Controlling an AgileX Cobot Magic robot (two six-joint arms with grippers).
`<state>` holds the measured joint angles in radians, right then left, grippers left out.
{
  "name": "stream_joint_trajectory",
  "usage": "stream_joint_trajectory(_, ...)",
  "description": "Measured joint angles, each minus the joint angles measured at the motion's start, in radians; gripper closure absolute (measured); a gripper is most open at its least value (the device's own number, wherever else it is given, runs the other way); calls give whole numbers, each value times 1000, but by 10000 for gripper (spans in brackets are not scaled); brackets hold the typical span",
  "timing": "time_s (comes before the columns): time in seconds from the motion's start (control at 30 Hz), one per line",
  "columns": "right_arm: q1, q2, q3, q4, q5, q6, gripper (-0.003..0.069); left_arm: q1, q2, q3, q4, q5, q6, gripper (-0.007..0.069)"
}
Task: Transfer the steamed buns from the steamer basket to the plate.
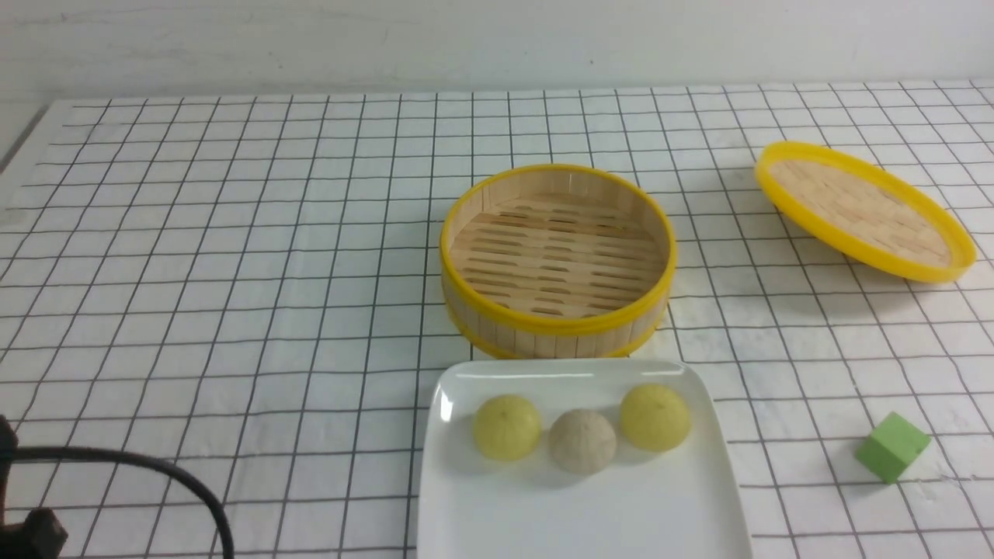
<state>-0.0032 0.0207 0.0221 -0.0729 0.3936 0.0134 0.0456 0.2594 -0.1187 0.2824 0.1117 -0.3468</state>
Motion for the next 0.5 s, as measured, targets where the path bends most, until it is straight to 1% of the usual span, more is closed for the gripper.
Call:
stream_joint_trajectory(0.03,0,0,0,0,0,0,421,5,-7,13,0,-9,-2,381)
stream_joint_trajectory(0.1,0,0,0,0,0,0,421,55,-52,72,0,-39,-19,381)
stream_joint_trajectory(0.2,0,0,0,0,0,0,421,81,-105,115,0,-30,-30,381)
stream_joint_trajectory(0.37,0,0,0,0,0,0,419,89,-202,139,-1,138,-33,381)
stream_joint_trajectory(0.4,0,0,0,0,0,0,419,89,-204,139,-1,144,-32,381)
stream_joint_trajectory(0.5,0,0,0,0,0,0,419,89,-241,139,-1,241,-17,381)
